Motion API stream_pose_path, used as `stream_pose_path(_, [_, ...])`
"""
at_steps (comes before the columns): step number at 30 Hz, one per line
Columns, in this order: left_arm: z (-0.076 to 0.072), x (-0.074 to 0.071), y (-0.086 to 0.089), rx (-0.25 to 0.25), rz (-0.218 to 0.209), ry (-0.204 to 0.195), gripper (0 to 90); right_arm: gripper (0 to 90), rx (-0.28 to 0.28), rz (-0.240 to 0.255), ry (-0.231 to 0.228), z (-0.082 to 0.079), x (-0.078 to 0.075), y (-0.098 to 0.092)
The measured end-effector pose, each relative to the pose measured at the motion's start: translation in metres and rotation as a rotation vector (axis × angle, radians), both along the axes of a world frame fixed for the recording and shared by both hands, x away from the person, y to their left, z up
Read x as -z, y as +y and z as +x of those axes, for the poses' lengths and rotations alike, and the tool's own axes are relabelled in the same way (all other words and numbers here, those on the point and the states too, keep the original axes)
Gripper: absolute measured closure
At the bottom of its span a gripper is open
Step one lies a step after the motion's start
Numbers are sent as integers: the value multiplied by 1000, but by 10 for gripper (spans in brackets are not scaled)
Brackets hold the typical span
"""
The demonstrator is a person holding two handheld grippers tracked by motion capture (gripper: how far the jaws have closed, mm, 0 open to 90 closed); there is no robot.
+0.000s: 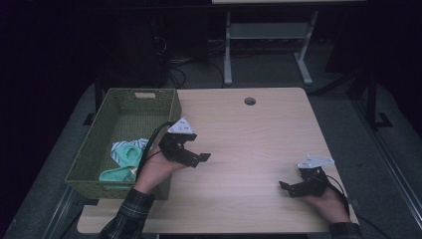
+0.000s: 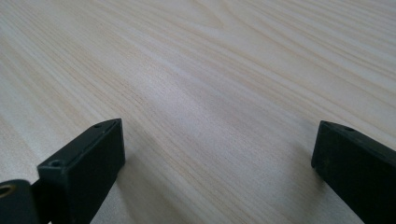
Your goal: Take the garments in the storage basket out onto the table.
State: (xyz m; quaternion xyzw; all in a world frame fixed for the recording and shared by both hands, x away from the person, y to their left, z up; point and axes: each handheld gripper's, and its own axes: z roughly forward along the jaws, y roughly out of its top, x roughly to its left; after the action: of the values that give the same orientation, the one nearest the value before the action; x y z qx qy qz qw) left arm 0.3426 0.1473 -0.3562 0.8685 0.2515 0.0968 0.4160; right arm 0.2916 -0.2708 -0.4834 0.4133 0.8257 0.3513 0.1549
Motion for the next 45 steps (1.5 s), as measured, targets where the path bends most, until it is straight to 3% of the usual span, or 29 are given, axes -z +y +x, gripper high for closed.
stream_pose_path(45, [6, -6, 51, -87, 3, 15, 139, 24, 0, -1, 0, 0, 0, 0])
